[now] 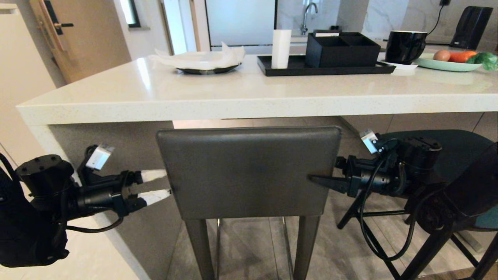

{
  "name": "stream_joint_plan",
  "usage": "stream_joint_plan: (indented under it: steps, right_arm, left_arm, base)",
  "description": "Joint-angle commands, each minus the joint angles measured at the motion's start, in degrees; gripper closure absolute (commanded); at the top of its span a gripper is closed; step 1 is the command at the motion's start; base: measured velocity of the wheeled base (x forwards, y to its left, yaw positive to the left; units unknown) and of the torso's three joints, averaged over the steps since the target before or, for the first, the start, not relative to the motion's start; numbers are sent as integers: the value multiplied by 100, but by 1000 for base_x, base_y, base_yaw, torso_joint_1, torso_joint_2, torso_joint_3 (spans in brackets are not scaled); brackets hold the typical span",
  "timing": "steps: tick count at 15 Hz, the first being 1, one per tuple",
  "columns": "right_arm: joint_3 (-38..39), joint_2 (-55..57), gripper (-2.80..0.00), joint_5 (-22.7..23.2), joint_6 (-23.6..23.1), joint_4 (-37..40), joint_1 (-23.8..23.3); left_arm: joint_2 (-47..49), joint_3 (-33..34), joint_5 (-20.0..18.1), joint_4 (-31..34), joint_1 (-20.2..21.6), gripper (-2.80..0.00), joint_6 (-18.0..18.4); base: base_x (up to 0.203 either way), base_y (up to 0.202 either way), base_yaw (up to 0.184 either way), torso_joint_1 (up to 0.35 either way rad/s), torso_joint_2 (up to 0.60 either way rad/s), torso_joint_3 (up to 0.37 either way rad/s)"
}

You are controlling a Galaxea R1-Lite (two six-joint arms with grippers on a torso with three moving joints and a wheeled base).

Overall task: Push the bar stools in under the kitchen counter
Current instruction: Pull the gray chair out from under the dining table

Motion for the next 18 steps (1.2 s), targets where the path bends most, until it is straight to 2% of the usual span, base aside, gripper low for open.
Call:
stream_joint_plan:
  steps: [1,12,18]
  right_arm:
    - [9,34,-280,-53,8,-41,106]
    - [124,119,-280,-366,35,-252,412]
    - [107,137,-280,-488,35,-252,420]
  left_arm:
    - [77,-31,-33,-50,-168,-280,-7]
    - [261,-257,14,-50,-620,-280,15]
    - [193,-231,242,-50,-1048,-280,3]
  base:
    - [0,0,0,0,0,0]
    - [0,0,0,0,0,0]
    - [-167,0,-1,3,3,2]
